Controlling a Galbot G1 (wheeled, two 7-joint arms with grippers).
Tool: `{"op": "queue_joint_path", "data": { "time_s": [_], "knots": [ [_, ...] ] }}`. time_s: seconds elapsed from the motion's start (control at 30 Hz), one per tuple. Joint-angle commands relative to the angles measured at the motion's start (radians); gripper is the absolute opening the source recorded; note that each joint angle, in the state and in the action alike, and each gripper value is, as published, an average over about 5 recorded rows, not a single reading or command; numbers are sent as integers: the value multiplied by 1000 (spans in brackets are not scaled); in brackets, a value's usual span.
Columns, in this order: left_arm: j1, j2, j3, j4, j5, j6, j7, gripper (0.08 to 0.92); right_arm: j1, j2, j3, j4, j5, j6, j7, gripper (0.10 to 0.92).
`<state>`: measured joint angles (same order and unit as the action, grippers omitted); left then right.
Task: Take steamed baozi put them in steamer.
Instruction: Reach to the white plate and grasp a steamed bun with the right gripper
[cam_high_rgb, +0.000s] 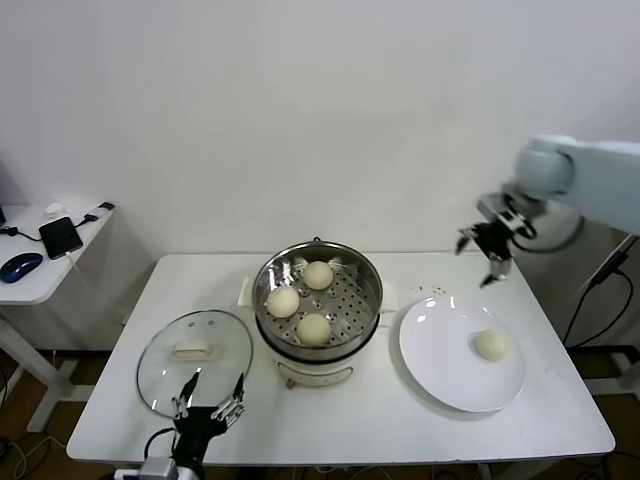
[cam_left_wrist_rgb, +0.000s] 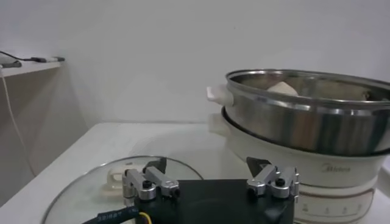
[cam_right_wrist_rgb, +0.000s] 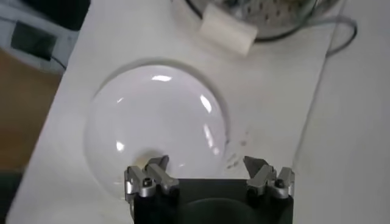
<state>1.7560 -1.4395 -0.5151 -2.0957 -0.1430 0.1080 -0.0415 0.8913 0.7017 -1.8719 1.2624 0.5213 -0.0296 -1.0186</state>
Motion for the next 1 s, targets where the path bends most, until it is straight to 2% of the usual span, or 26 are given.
{"op": "queue_joint_path", "data": {
  "time_s": [0.03, 0.47, 1.0],
  "knots": [
    [0, -3, -8, 10, -1, 0, 3, 823, -280, -177, 141, -12, -56, -163, 51, 823],
    [3, -10, -9, 20, 2, -3, 4, 823, -600, -117, 443, -133, -230, -159, 94, 823],
    [9, -10, -4, 24, 4, -13, 0, 823, -670, -46, 533, -221, -320, -122, 115, 823]
  ]
}}
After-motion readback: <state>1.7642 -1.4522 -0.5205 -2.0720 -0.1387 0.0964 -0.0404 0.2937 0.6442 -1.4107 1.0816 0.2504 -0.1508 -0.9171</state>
